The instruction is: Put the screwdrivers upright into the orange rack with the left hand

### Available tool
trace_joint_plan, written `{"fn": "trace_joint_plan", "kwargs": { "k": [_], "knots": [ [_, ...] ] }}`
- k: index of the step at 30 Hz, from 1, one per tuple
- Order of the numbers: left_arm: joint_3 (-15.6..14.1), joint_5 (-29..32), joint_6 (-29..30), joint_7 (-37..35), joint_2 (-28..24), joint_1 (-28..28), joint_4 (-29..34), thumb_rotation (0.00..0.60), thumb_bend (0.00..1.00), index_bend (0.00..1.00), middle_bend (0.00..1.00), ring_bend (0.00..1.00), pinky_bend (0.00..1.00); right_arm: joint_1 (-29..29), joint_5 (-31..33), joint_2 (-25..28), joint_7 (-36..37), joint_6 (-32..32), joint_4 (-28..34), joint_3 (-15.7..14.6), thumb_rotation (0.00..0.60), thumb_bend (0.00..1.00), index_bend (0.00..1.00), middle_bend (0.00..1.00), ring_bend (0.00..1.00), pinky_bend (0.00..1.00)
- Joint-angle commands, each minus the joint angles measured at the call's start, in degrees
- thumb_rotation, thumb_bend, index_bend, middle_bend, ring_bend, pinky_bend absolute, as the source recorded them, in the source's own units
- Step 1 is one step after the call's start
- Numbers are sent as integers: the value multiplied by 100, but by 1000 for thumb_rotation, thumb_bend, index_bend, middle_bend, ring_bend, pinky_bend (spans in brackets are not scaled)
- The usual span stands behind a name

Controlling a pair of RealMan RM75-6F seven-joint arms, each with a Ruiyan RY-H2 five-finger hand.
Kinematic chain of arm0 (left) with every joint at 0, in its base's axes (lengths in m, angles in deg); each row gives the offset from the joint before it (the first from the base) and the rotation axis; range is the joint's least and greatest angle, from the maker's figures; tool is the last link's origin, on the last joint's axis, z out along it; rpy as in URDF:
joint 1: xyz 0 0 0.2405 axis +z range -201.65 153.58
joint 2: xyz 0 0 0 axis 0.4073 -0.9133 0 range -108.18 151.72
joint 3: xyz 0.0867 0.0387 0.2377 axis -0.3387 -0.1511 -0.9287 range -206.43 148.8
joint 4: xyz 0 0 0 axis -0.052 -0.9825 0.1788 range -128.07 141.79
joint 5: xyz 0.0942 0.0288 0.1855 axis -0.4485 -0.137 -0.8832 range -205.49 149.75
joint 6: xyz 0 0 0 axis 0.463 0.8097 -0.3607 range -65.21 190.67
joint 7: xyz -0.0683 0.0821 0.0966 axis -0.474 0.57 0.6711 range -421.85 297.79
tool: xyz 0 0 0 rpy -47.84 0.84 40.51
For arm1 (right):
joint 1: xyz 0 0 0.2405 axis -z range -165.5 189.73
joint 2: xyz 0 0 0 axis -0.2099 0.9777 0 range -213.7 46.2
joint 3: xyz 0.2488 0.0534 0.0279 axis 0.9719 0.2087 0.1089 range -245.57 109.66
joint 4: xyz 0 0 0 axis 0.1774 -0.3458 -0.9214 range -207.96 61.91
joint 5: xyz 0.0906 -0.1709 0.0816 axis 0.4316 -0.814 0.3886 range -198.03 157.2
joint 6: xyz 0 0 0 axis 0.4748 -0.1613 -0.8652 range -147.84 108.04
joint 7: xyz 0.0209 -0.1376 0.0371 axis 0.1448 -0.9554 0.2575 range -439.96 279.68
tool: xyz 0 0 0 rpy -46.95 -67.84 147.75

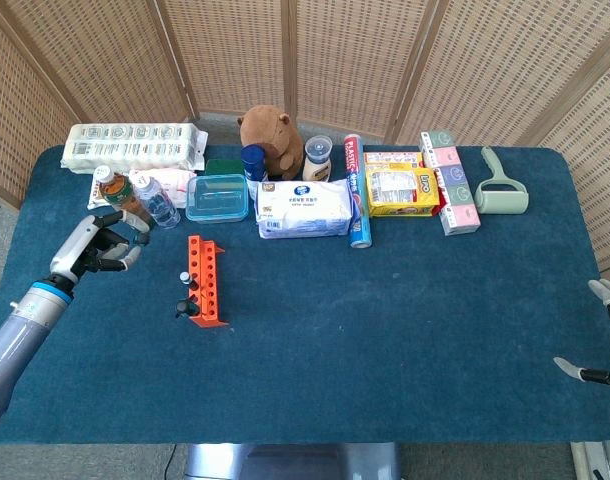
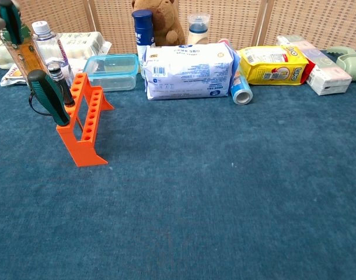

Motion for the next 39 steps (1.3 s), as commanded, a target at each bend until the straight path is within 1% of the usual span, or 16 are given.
{"fn": "trace_joint_plan", "kwargs": {
  "k": [1, 5, 9, 19, 24, 33, 39],
  "knots": [
    [-266, -1160, 309, -1639, -97, -17, -237, 600, 444, 589, 1000, 1000, 1000, -3, -3, 0, 10, 10, -6, -1, 600, 0, 17, 17, 0, 0],
    [-652, -1753, 727, -2560, -115, -219, -422, 600, 444, 589, 1000, 1000, 1000, 5, -8, 6, 27, -6, -10, 2, 600, 0, 17, 17, 0, 0],
    [-974, -2036, 1074, -3135, -31, -458, -693, 600, 440, 589, 1000, 1000, 1000, 7, -14, 6, 33, -5, -14, -1, 600, 0, 17, 17, 0, 0],
    [-1606, -1971, 1716, -4371, 353, -919, -1218, 600, 423, 590, 1000, 1000, 1000, 12, -10, 10, 80, -1, -36, 5, 600, 0, 17, 17, 0, 0],
    [-1861, -1951, 1883, -4640, 368, -1095, -1346, 600, 423, 589, 1000, 1000, 1000, 10, -13, 13, 104, 4, -48, 8, 600, 0, 17, 17, 0, 0],
    [-2218, -1735, 2014, -5067, 529, -1386, -1488, 600, 425, 589, 1000, 1000, 1000, 18, -19, 22, 119, 0, -43, 6, 600, 0, 17, 17, 0, 0],
    [-2369, -1556, 1984, -4991, 552, -1513, -1537, 600, 431, 590, 1000, 1000, 1000, 29, -12, 26, 143, -20, -50, 14, 600, 0, 17, 17, 0, 0]
  ]
}}
